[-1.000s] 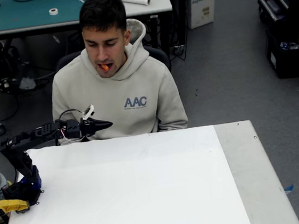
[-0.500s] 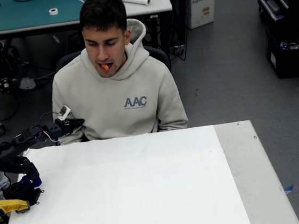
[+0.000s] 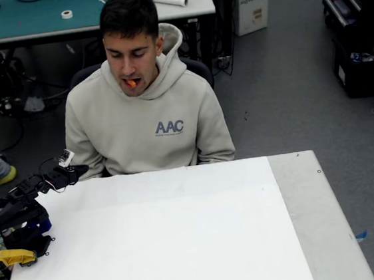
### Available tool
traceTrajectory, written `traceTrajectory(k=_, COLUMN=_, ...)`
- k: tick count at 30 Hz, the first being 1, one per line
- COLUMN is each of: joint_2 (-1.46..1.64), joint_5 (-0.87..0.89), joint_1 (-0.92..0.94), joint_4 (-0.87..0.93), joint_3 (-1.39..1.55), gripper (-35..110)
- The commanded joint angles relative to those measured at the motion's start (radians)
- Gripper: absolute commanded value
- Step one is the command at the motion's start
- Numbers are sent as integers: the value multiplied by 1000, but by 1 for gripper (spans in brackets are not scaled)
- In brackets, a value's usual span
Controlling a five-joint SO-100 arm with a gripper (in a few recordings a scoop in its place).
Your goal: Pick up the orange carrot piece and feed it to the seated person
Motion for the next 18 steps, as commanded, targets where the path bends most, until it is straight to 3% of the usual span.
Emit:
traceTrajectory(k=1, joint_2=72, joint_5=-2, joint_1=2, joint_4=110, joint_3=-3, gripper=-2)
traceTrajectory(k=11, joint_2=278, joint_5=-3, joint_1=0, joint_4=518, joint_3=5, gripper=-2)
traceTrajectory(k=18, joint_2=284, joint_5=-3, joint_1=0, joint_4=627, joint_3=-12, gripper=-2)
